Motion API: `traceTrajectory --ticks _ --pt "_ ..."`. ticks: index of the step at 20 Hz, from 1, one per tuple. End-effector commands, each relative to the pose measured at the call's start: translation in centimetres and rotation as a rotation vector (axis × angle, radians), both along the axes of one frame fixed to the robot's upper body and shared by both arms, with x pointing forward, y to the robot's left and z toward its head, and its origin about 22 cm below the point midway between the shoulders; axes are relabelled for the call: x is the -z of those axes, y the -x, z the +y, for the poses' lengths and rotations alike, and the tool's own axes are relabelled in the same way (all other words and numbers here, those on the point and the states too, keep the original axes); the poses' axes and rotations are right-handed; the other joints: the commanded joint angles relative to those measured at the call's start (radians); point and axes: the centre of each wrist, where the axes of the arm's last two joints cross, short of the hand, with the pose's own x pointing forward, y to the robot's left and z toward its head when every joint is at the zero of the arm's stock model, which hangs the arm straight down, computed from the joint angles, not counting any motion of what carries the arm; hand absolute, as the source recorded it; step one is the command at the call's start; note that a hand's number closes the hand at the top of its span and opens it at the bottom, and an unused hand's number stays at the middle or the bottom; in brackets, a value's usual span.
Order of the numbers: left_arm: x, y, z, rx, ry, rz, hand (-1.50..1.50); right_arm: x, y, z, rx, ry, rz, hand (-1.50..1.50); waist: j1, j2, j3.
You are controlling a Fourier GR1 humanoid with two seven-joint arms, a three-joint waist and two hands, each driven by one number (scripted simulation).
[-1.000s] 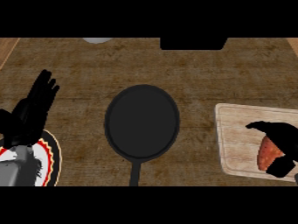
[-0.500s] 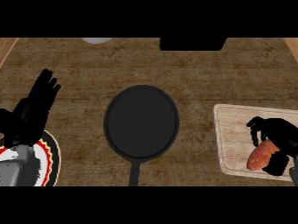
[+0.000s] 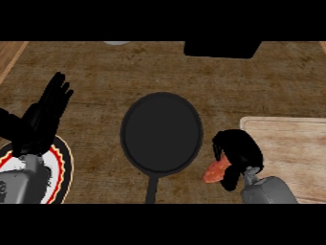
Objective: Pick the sweet potato from the cutting board and place it in the pan
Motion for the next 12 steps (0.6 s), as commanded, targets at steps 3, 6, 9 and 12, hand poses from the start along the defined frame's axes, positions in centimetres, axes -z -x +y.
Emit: traceTrajectory --ticks 3,6,9,12 --pt "0.0 -0.4 -1.2 0.048 0.001 0.008 0.00 -3.8 0.5 8.5 0.074 0.029 -0.211 1.50 0.047 -0.006 0.009" --pt "0.3 -0.6 -1.5 0.060 0.002 0.027 0.00 -6.7 0.8 11.4 0.112 0.079 -0.408 1.50 0.054 -0.011 0.008" --pt "0.1 -0.9 -1.6 0.059 0.003 0.016 0.00 -8.8 1.5 13.8 0.159 0.122 -0.566 1.50 0.062 -0.016 0.007" --pt "-0.1 -1.2 -2.0 0.077 -0.013 0.009 0.00 -11.0 2.2 16.0 0.208 0.163 -0.676 1.50 0.068 -0.013 0.007"
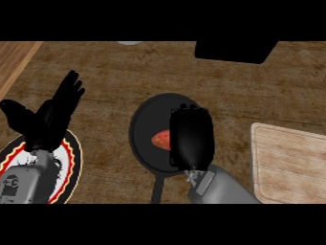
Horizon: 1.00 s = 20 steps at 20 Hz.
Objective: Pick the sweet potato from the cutting board and place it in the pan
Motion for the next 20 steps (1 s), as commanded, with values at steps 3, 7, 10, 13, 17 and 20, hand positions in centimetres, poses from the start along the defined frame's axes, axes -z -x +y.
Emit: traceTrajectory --ticks 3,7,10,13,17,20 --pt "0.4 -0.2 -0.3 0.024 -0.015 -0.003 0.00 -3.8 1.2 4.1 0.116 0.014 -0.198 1.50 0.030 0.010 0.001" --pt "0.4 -0.8 -0.8 0.009 -0.008 0.000 0.00 -5.4 0.8 5.2 0.170 -0.007 -0.230 1.50 0.016 0.015 0.002" --pt "0.1 -0.9 -0.6 0.024 -0.002 -0.013 0.00 -6.3 0.1 5.8 0.212 -0.060 -0.270 1.50 0.022 0.019 0.002" --pt "-0.2 -0.9 -0.6 0.007 -0.007 -0.014 0.00 -6.9 -0.6 6.0 0.283 -0.094 -0.294 1.50 0.008 0.015 0.004" --pt "0.3 -0.7 0.0 -0.021 0.016 -0.018 0.00 -6.1 -1.9 6.2 0.335 -0.109 -0.295 1.50 -0.016 0.021 0.005" --pt "0.6 -0.2 -0.4 -0.035 -0.013 -0.015 0.00 -6.7 -1.6 6.3 0.333 -0.142 -0.298 1.50 -0.037 0.013 0.006"
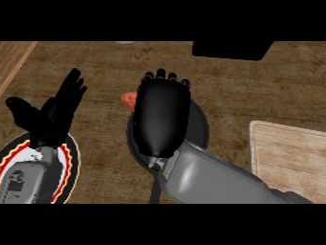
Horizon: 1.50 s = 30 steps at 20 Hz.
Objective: Pick the sweet potato from the cutting board and place it in the pan
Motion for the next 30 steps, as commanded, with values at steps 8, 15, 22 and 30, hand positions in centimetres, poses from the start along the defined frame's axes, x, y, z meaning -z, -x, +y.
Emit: traceTrajectory --ticks 8,15,22,30 --pt "0.9 0.8 2.7 -0.073 0.005 -0.020 0.00 2.4 -1.6 -0.3 0.192 -0.185 0.019 1.50 -0.065 0.004 0.003" --pt "0.9 1.2 1.7 -0.068 0.017 -0.008 0.00 7.3 -2.6 -1.6 0.104 -0.239 0.073 1.50 -0.064 0.008 0.003" --pt "0.2 1.3 2.0 -0.066 0.005 -0.003 0.00 13.0 -4.6 -4.6 0.221 -0.284 0.186 1.50 -0.052 0.013 0.004" --pt "-0.3 1.1 3.0 -0.059 0.020 -0.018 0.00 16.2 -4.3 -6.5 0.248 -0.466 0.287 -1.50 -0.062 0.008 0.004"
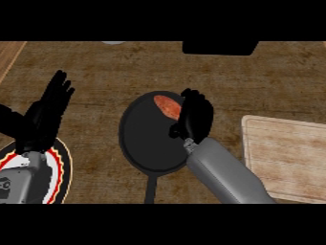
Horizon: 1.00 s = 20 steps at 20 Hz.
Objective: Pick the sweet potato from the cutting board and place it in the pan
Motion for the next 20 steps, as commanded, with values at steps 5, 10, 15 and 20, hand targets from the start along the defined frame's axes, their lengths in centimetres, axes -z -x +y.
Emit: traceTrajectory --ticks 5,10,15,20 --pt "0.1 -0.2 0.3 -0.023 0.004 0.025 0.00 1.1 0.8 -0.2 0.059 -0.273 -0.192 -1.50 -0.020 -0.007 0.000" --pt "1.6 1.1 0.7 -0.041 -0.002 0.011 0.00 -0.2 3.2 -1.1 0.099 -0.515 -0.335 -1.50 -0.047 -0.015 0.000" --pt "-0.2 1.3 1.0 -0.064 -0.005 0.010 0.00 0.7 7.8 -3.7 0.113 -0.643 -0.432 -1.50 -0.057 -0.018 0.001" --pt "0.4 1.6 0.9 -0.069 0.002 0.016 0.00 -0.6 15.1 -5.5 0.038 -0.809 -0.438 -1.50 -0.064 -0.019 0.002"
